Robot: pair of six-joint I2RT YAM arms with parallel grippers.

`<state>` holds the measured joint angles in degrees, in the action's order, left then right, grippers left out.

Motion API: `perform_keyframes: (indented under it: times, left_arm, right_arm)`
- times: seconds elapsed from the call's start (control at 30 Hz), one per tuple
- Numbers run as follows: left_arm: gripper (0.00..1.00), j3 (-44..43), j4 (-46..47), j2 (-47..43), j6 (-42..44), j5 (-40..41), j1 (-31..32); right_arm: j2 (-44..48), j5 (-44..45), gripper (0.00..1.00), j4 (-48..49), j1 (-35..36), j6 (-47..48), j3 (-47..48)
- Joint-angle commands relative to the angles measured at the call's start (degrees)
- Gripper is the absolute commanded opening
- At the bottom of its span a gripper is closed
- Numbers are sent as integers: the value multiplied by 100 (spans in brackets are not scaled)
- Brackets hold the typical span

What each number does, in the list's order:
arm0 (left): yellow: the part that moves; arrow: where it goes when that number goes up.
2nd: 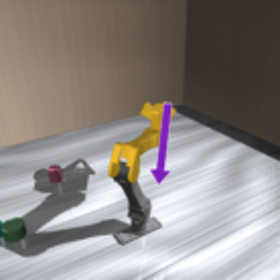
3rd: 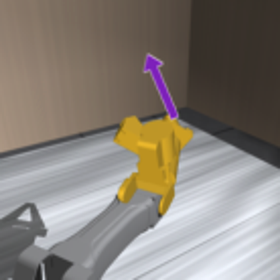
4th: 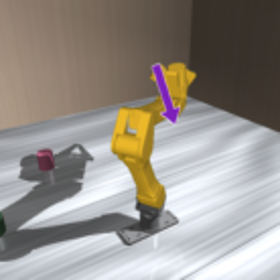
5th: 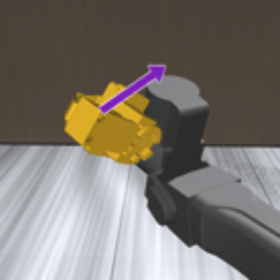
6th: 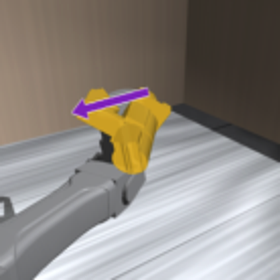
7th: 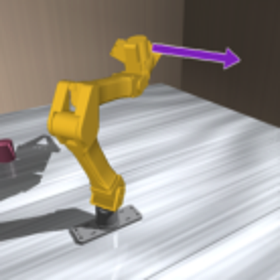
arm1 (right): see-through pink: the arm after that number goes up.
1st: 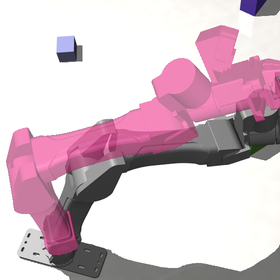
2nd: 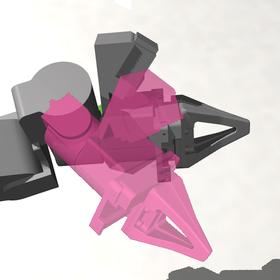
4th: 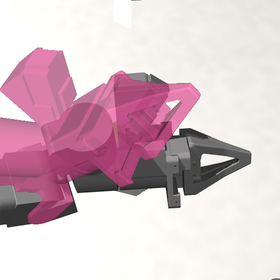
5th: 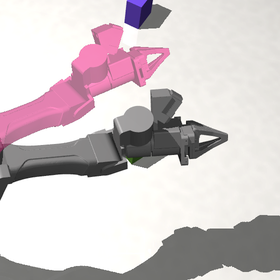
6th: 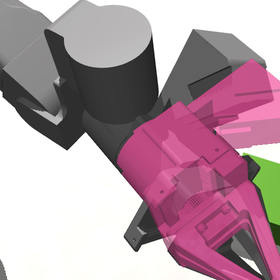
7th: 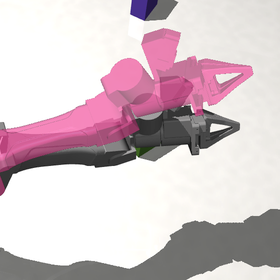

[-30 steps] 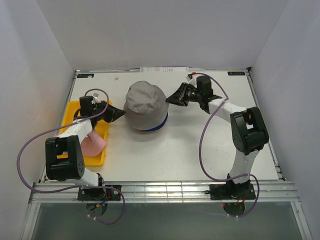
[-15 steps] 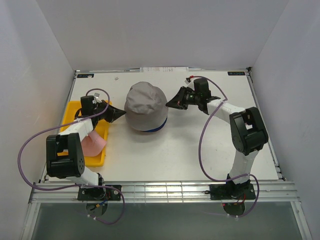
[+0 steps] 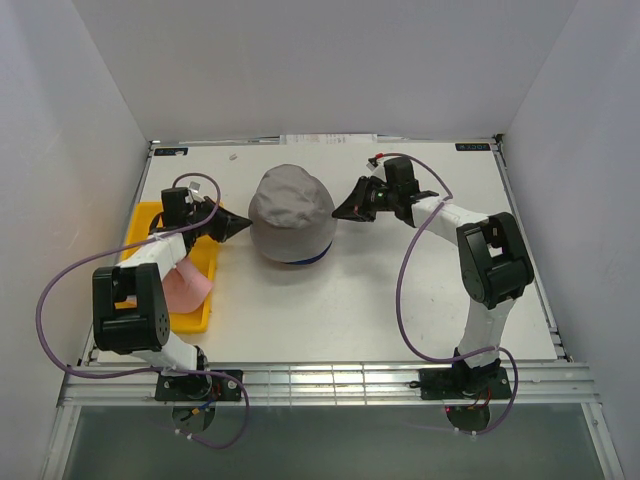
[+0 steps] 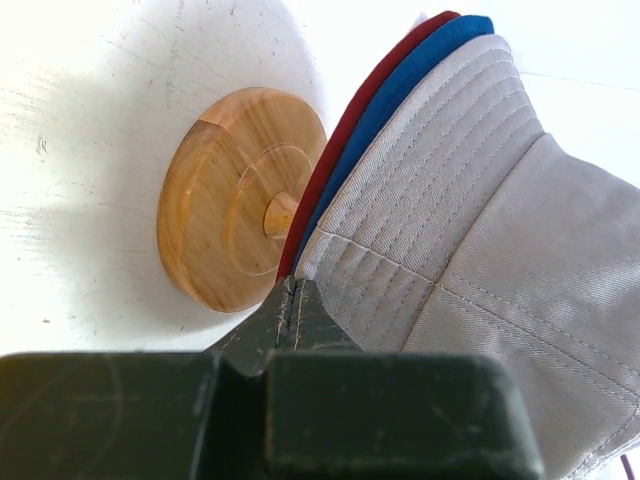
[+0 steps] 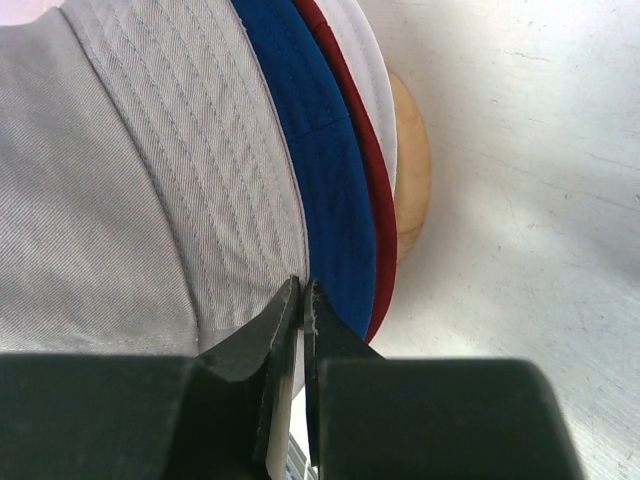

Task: Stack the hats

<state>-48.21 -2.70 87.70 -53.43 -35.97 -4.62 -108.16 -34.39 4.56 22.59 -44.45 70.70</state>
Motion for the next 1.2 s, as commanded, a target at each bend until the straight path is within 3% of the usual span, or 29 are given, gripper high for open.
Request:
perform_keyframes:
  times: [0.0,0.27,0.63,0.93,1.03,1.17]
  left_arm:
    - [0,-206,-459,107,306,274,23]
    - [0,-637,-881,274,667,371,23]
    - [0,-444,-908,476,746,441,23]
    - [0,-374,-908,520,834,406,14]
    - [1,-584,-1109,459,957,424,23]
    - [24,-944,-1461,362,1141,450,23]
  right_arm:
    - [-30,504,8,-825,-70,481,-127]
    - [-170,389,8,-1255,-26,797,348]
    - [-803,556,8,-1756,-9,990,585]
    - [-672,530,9,-1844,9,1017,761]
    - [-557,521,16,-1906,9,1034,901]
    - [-391,504,35,-2029,0,1026,1113]
